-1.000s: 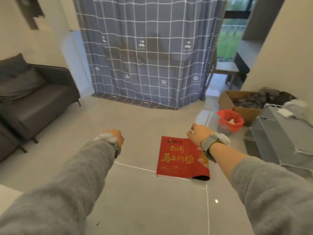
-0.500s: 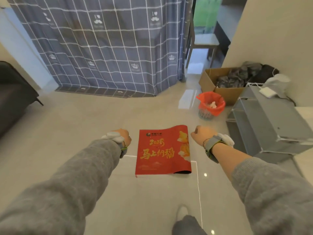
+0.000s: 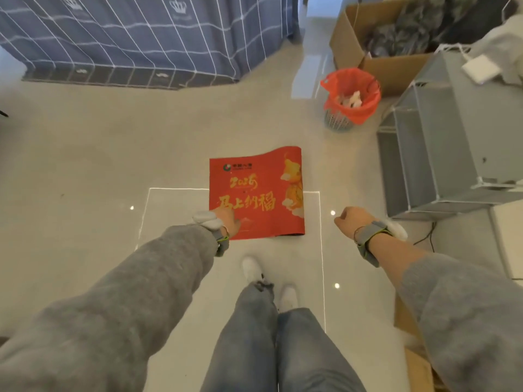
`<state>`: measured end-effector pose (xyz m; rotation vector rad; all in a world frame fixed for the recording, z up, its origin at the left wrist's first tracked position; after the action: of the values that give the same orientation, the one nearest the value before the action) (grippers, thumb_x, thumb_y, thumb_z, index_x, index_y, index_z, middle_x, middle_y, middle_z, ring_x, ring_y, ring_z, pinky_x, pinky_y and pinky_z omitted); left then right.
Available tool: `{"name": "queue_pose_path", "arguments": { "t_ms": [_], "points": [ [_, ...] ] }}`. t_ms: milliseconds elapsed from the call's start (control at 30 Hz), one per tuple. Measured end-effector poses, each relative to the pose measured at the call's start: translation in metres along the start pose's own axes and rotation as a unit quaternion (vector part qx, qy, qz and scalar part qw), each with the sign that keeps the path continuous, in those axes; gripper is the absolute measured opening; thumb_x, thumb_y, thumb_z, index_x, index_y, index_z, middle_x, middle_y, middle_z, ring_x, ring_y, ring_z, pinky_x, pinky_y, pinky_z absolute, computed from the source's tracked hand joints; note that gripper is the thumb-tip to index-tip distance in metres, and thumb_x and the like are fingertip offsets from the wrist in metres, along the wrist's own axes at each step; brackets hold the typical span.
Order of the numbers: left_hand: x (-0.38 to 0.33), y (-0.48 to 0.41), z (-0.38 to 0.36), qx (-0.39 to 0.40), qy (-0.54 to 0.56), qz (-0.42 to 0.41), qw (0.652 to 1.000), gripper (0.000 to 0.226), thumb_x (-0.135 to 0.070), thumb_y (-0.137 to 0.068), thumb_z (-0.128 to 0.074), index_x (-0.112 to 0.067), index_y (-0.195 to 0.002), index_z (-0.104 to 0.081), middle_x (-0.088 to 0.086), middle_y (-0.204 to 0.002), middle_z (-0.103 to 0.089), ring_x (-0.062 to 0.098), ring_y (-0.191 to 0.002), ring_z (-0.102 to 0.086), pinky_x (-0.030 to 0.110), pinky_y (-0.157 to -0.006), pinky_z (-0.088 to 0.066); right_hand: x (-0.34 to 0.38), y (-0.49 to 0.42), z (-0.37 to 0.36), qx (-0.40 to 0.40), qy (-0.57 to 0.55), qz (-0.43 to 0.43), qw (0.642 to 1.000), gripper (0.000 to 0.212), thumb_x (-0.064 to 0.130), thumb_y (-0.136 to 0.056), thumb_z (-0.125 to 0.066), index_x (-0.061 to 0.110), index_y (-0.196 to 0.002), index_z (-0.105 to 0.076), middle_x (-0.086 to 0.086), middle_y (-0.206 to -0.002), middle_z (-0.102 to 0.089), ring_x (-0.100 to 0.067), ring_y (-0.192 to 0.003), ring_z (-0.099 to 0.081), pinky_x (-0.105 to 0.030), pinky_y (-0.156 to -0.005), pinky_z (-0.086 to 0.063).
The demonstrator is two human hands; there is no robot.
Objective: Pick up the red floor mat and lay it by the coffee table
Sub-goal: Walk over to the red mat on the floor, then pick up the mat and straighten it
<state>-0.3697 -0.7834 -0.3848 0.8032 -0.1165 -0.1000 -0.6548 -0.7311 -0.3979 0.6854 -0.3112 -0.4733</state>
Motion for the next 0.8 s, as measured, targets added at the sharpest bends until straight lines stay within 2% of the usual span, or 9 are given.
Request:
{"name": "queue_pose_path", "arguments": {
  "t_ms": [133,233,333,400,533,600,667,733,800],
  "points": [
    [0.005,-0.054,-0.018,0.036,-0.003,-0.008,0.999,0.043,-0.028,-0.098,-0.032,-0.002,-0.118,-0.060,0.015,-0.121,-0.065,0.026,-0.096,-0.060,0.030,-0.073,-0.040,0.001,-0.038,-0.025,0.020,-0.036,-0.031,0.999,0.035,0.026,-0.091,-0.043,0.004,-0.114,-0.059,-0.016,-0.112,-0.064,-0.031,-0.092,-0.061,-0.031,-0.076,-0.048],
    [0.009,-0.085,-0.036,0.079,-0.011,-0.009,0.997,0.044,-0.027,-0.098,-0.032,-0.002,-0.119,-0.060,0.014,-0.116,-0.066,0.028,-0.101,-0.062,0.033,-0.081,-0.046,0.007,-0.061,-0.048,0.033,-0.089,-0.059,0.994,0.034,0.027,-0.090,-0.045,0.006,-0.113,-0.059,-0.016,-0.112,-0.064,-0.032,-0.090,-0.061,-0.030,-0.073,-0.046],
    [0.015,-0.136,-0.063,0.135,-0.028,-0.006,0.990,0.039,-0.025,-0.098,-0.033,-0.006,-0.119,-0.059,0.011,-0.101,-0.060,0.021,-0.086,-0.049,0.028,-0.073,-0.037,0.014,-0.098,-0.078,0.050,-0.131,-0.083,0.987,0.035,0.027,-0.090,-0.046,0.005,-0.113,-0.060,-0.016,-0.113,-0.065,-0.033,-0.100,-0.061,-0.033,-0.082,-0.049],
    [0.020,-0.151,-0.076,0.163,-0.048,0.002,0.985,0.028,-0.024,-0.098,-0.034,-0.012,-0.107,-0.057,0.006,-0.098,-0.055,0.020,-0.086,-0.045,0.029,-0.075,-0.037,0.021,-0.107,-0.091,0.063,-0.142,-0.072,0.985,0.035,0.026,-0.090,-0.046,0.005,-0.113,-0.061,-0.016,-0.114,-0.065,-0.033,-0.099,-0.060,-0.034,-0.083,-0.050],
    [0.014,-0.197,-0.105,0.179,-0.037,0.010,0.983,0.032,-0.026,-0.098,-0.033,-0.010,-0.103,-0.060,0.010,-0.103,-0.062,0.023,-0.089,-0.054,0.030,-0.076,-0.041,0.020,-0.146,-0.129,0.082,-0.152,-0.087,0.981,0.034,0.027,-0.089,-0.046,0.009,-0.112,-0.062,-0.014,-0.112,-0.067,-0.029,-0.092,-0.059,-0.029,-0.077,-0.046],
    [0.007,-0.216,-0.123,0.175,-0.006,0.009,0.984,0.038,-0.028,-0.099,-0.031,-0.007,-0.106,-0.061,0.014,-0.117,-0.065,0.028,-0.099,-0.059,0.030,-0.081,-0.043,0.014,-0.164,-0.152,0.087,-0.150,-0.097,0.980,0.033,0.026,-0.088,-0.046,0.009,-0.110,-0.063,-0.013,-0.107,-0.067,-0.029,-0.089,-0.058,-0.029,-0.078,-0.048],
    [-0.002,-0.257,-0.160,0.182,0.019,0.025,0.983,0.044,-0.029,-0.099,-0.030,-0.003,-0.117,-0.060,0.015,-0.126,-0.062,0.031,-0.112,-0.058,0.031,-0.089,-0.044,0.003,-0.203,-0.190,0.103,-0.122,-0.100,0.982,0.033,0.025,-0.089,-0.043,0.007,-0.109,-0.063,-0.012,-0.099,-0.067,-0.024,-0.081,-0.052,-0.024,-0.068,-0.042],
    [-0.009,-0.274,-0.181,0.196,0.040,0.041,0.979,0.045,-0.030,-0.098,-0.032,-0.001,-0.116,-0.061,0.015,-0.122,-0.064,0.031,-0.113,-0.059,0.031,-0.090,-0.045,-0.007,-0.218,-0.212,0.120,-0.111,-0.106,0.981,0.033,0.024,-0.091,-0.042,0.007,-0.109,-0.063,-0.012,-0.102,-0.067,-0.021,-0.080,-0.048,-0.023,-0.065,-0.036],
    [-0.016,-0.294,-0.204,0.202,0.054,0.046,0.977,0.042,-0.030,-0.097,-0.033,-0.003,-0.109,-0.063,0.015,-0.119,-0.066,0.032,-0.110,-0.060,0.032,-0.087,-0.046,-0.019,-0.235,-0.235,0.137,-0.108,-0.109,0.979,0.029,0.025,-0.091,-0.042,0.009,-0.104,-0.062,-0.011,-0.097,-0.063,-0.021,-0.081,-0.048,-0.024,-0.071,-0.037]
  ]
}}
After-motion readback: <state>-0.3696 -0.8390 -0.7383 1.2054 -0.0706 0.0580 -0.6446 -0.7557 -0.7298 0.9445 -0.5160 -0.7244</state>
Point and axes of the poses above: each hand's wrist, its own y-axis away from the middle knuckle, its own z-axis out of the back of the hand, x = y × z, the point moved 3 cm from there along -y, towards the middle knuckle
